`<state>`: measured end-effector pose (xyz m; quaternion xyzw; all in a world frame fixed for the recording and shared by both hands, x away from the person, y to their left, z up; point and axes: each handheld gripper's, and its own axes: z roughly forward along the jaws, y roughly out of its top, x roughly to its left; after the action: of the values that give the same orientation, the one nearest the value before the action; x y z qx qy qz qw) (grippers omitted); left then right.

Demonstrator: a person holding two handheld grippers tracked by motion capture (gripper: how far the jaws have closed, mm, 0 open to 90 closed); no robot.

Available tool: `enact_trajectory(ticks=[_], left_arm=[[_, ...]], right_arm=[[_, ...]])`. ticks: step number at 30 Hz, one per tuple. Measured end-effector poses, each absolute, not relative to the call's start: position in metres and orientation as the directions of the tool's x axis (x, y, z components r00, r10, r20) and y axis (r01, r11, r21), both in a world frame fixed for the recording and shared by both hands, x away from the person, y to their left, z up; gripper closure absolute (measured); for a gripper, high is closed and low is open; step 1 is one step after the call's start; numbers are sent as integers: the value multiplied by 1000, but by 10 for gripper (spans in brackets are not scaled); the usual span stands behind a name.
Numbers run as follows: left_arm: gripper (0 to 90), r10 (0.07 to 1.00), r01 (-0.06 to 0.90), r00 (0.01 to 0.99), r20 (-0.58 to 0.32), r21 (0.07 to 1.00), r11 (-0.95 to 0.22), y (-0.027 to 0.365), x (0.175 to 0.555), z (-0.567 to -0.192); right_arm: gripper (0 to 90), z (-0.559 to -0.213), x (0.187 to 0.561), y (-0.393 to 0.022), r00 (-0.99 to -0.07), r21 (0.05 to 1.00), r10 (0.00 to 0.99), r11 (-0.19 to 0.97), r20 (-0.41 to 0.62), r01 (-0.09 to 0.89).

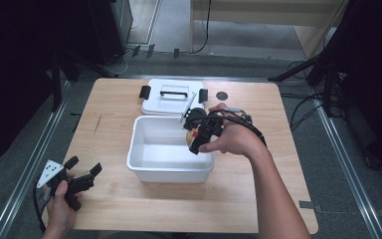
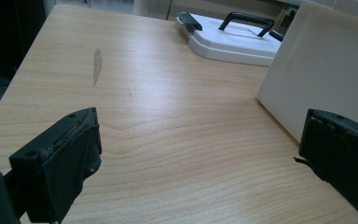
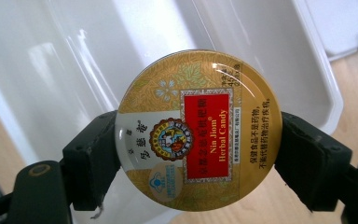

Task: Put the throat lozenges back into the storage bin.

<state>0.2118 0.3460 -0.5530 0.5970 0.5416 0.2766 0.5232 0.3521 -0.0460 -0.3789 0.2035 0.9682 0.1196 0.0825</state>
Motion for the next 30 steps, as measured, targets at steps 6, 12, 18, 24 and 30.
enact_trajectory(ticks=[6, 12, 18, 24, 30], left_arm=[[0, 935, 359, 260, -241, 923, 139, 346, 212, -553], [0, 935, 361, 262, -238, 923, 134, 346, 212, -553], [0, 935, 360, 262, -238, 923, 134, 346, 212, -553], [0, 935, 363, 260, -240, 922, 136, 346, 212, -553], [0, 935, 363, 262, -241, 922, 136, 347, 212, -553]], right_arm=[[204, -389, 353, -44, -936, 254, 321, 926, -145, 278], [204, -397, 351, -42, -950, 243, 263, 945, -168, 218], [204, -406, 350, -42, -956, 217, 234, 957, -179, 193], [204, -415, 352, -42, -959, 194, 221, 963, -180, 185], [204, -423, 352, -39, -965, 160, 187, 974, -182, 159]])
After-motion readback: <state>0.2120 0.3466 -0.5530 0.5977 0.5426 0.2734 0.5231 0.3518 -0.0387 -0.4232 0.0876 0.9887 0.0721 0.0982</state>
